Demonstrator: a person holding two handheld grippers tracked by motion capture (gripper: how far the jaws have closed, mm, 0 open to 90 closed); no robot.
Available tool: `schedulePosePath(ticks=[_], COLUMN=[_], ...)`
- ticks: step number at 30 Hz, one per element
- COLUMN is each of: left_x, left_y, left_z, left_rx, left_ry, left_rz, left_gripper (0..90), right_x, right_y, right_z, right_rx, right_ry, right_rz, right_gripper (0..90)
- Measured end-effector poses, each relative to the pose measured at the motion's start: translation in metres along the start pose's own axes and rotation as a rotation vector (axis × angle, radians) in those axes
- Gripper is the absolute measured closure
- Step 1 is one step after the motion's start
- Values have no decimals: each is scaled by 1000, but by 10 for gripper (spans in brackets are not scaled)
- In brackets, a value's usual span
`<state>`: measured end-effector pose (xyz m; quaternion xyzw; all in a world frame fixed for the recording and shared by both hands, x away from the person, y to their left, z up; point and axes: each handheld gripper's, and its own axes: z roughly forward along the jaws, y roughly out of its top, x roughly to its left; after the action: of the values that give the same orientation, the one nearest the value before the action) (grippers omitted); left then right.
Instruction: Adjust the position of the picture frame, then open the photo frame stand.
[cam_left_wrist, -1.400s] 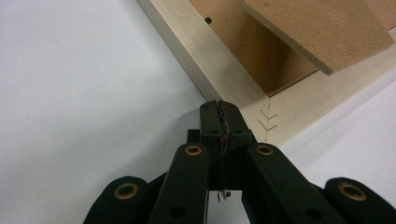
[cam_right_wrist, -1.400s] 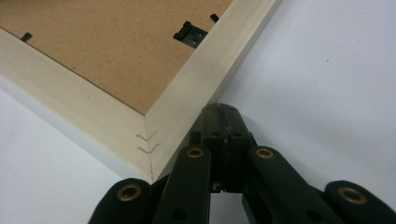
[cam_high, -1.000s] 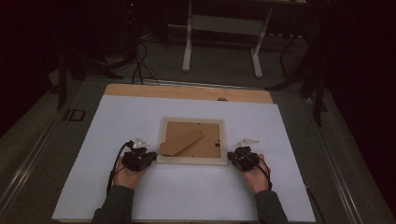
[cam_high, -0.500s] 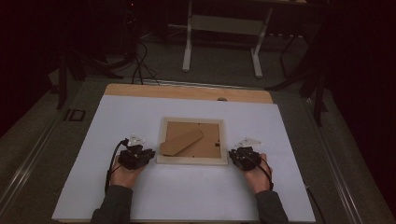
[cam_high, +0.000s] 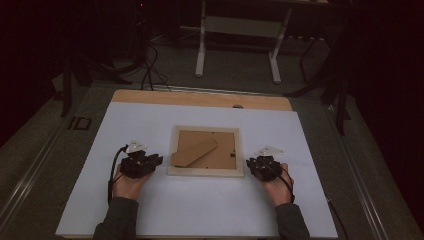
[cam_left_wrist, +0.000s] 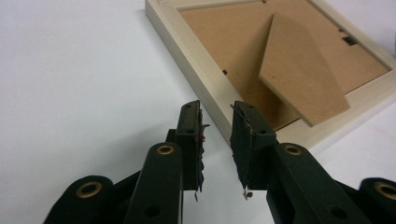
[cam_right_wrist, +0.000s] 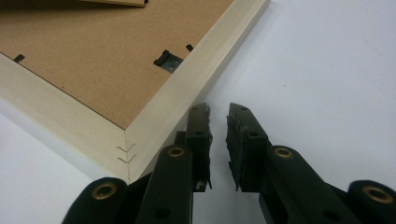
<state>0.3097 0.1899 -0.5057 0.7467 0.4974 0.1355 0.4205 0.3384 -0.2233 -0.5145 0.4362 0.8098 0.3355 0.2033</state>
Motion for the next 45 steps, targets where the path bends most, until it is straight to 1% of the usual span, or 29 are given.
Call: schedulePosePath(ticks=[3, 5, 6, 7, 10, 12, 15, 18, 20, 22, 24, 28, 30, 32, 35, 38, 41, 45], left_x=[-1, -2, -2, -3, -4, -5, -5, -6, -6, -8, -9, -10, -10, -10, -12, -14, -15, -15], left_y=[2, 3, 5, 5, 8, 10, 14, 19, 23, 28, 34, 43, 47, 50, 53, 54, 55, 56], left_z=[-1, -1, -2, -3, -6, -7, -9, -11, -11, -10, -8, -2, 2, 6, 12, 19, 25, 31], left_rx=[-6, -8, -11, -14, -28, -34, -39, -47, -50, -42, -35, -17, -5, 10, 27, 42, 56, 72], left_ry=[-14, -15, -17, -21, -31, -36, -55, -60, -75, -79, -86, -93, -118, -127, -147, -165, -167, -182], left_rz=[-3, -5, 6, 7, 12, 11, -2, -1, -4, 3, 6, -5, -3, 14, 22, 19, 14, 18], left_gripper=[730, 715, 715, 710, 712, 705, 685, 673, 667, 651, 616, 529, 508, 508, 512, 515, 512, 507], right_x=[0, 0, 0, 0, 1, 1, 1, 0, -1, -2, -2, -2, -2, -2, -4, -5, -5, -5], right_y=[0, 1, 1, 0, -1, -1, -1, -1, -1, 0, 0, 1, 1, 1, 1, 1, 1, 1], right_z=[0, 0, 0, 0, 0, 1, 0, -1, -1, -2, -2, -3, -3, -4, -4, -4, -4, -4], right_rx=[-1, -3, -5, -6, -3, -6, -7, -10, -11, -14, -16, -19, -24, -25, -26, -29, -29, -26], right_ry=[0, 1, 2, 4, 7, 10, 14, 16, 16, 19, 21, 23, 23, 22, 19, 15, 15, 17], right_rz=[-3, -2, 0, 7, 6, 3, 6, 14, 12, 17, 19, 17, 18, 20, 26, 37, 37, 34], right_gripper=[778, 776, 773, 770, 761, 756, 744, 734, 725, 714, 706, 695, 687, 674, 646, 620, 596, 565])
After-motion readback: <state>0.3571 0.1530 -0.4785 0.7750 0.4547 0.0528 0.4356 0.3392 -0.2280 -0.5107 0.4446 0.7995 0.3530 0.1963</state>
